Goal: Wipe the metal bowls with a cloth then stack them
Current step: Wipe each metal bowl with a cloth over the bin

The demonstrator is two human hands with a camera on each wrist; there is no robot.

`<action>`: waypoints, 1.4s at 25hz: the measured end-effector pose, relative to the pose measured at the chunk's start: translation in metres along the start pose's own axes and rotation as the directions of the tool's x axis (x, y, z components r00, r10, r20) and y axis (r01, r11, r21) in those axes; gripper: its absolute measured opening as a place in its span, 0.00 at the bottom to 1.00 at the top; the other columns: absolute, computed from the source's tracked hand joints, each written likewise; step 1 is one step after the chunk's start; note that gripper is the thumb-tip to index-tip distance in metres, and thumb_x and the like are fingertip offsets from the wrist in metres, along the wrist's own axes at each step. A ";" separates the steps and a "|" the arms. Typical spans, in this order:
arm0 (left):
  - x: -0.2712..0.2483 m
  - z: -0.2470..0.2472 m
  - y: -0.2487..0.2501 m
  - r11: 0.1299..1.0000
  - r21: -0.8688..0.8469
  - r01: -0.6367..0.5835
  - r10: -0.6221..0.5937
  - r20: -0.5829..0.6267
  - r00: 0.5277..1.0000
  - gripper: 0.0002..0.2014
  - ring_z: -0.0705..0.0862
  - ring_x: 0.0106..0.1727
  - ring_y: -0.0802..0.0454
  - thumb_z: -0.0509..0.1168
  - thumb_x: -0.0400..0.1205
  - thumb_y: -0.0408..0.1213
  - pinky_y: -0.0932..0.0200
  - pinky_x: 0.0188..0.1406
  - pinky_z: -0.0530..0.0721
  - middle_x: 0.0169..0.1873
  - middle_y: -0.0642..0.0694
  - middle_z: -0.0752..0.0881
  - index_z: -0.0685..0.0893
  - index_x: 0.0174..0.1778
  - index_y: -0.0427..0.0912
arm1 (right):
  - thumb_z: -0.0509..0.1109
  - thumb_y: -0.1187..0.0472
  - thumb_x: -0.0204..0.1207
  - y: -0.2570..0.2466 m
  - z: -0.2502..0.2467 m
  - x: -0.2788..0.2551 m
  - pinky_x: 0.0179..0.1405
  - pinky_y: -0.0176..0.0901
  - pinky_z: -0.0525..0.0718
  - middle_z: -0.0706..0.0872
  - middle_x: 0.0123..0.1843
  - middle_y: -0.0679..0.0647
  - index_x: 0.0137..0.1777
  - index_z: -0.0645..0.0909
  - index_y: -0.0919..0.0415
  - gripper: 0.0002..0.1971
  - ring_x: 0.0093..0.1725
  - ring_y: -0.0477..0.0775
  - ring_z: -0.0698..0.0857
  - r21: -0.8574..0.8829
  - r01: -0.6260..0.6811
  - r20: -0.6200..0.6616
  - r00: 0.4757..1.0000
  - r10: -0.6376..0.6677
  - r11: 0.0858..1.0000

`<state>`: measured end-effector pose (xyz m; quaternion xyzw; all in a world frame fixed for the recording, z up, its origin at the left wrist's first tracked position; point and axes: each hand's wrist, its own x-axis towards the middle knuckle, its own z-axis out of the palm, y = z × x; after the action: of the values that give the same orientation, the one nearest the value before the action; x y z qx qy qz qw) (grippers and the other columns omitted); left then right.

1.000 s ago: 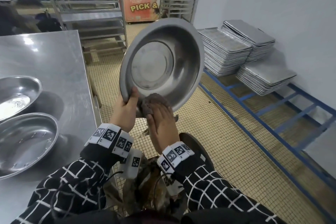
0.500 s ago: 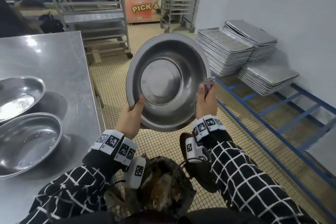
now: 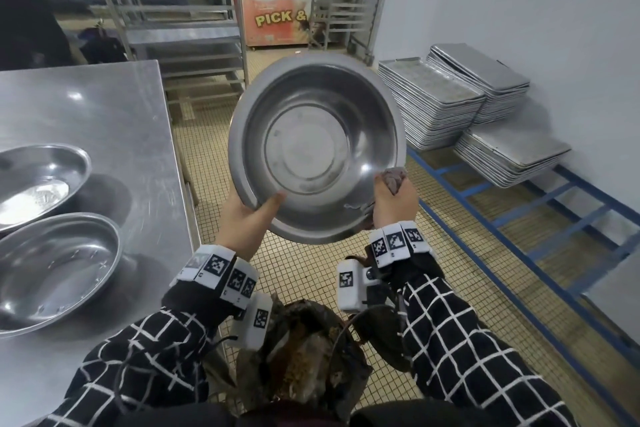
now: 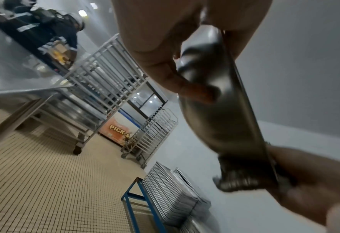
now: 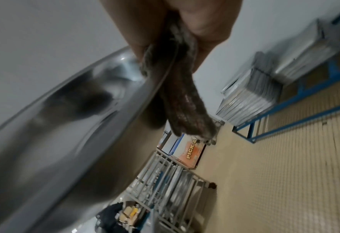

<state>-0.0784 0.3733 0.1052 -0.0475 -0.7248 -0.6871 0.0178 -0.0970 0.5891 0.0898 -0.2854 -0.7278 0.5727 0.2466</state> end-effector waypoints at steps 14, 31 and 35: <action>0.003 0.004 0.008 0.987 -0.102 0.125 -0.141 -0.175 0.974 0.08 0.85 0.45 0.47 0.61 0.83 0.34 0.40 0.55 0.86 0.38 0.48 0.85 0.79 0.40 0.50 | 0.64 0.40 0.77 0.000 0.010 -0.057 0.42 0.38 0.83 0.85 0.49 0.51 0.58 0.76 0.59 0.22 0.50 0.52 0.85 0.000 -0.001 0.252 0.968 0.001 1.000; 0.015 -0.021 0.012 0.998 0.069 0.008 -0.005 -0.041 0.999 0.09 0.84 0.47 0.58 0.57 0.86 0.49 0.56 0.52 0.81 0.42 0.54 0.87 0.81 0.44 0.56 | 0.36 0.40 0.80 0.021 0.028 -0.023 0.78 0.57 0.35 0.59 0.84 0.51 0.83 0.54 0.50 0.33 0.83 0.56 0.54 -0.530 0.848 0.795 0.505 -0.336 0.021; 0.012 -0.012 0.012 0.997 0.074 0.024 -0.022 -0.037 0.999 0.10 0.82 0.45 0.66 0.57 0.86 0.49 0.68 0.44 0.77 0.43 0.57 0.85 0.81 0.51 0.51 | 0.41 0.41 0.83 0.012 0.019 -0.002 0.80 0.55 0.44 0.58 0.84 0.53 0.84 0.53 0.52 0.31 0.83 0.57 0.54 -0.621 0.783 0.738 0.599 -0.310 0.037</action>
<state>-0.0898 0.3629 0.1191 -0.0259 -0.7499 -0.6606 0.0248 -0.1070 0.5769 0.0741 0.0703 -0.9923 -0.0580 0.0835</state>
